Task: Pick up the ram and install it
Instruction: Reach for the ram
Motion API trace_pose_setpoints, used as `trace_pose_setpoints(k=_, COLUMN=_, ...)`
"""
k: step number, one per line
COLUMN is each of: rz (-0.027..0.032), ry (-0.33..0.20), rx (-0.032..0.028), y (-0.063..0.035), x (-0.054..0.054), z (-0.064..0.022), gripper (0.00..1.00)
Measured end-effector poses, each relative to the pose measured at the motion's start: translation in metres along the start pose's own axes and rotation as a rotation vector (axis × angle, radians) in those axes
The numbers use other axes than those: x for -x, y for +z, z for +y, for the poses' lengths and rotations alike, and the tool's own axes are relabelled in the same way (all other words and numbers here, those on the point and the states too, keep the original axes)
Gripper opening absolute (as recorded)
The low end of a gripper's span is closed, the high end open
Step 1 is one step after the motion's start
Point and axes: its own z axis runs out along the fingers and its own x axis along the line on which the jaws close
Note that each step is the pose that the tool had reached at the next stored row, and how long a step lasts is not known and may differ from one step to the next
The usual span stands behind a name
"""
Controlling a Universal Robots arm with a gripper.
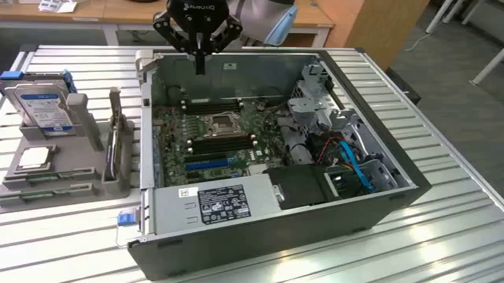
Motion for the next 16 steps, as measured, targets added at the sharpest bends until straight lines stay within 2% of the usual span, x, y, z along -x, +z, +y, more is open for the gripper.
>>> trace_pose_setpoints(k=14, rz=0.0000, ry=0.000, rx=0.0000, y=0.0000, x=0.0000, z=0.0000, gripper=0.11)
trace_pose_setpoints(k=16, rz=0.0002, ry=0.000, rx=-0.0002, y=-0.0001, x=-0.0047, z=-0.0004, gripper=0.11)
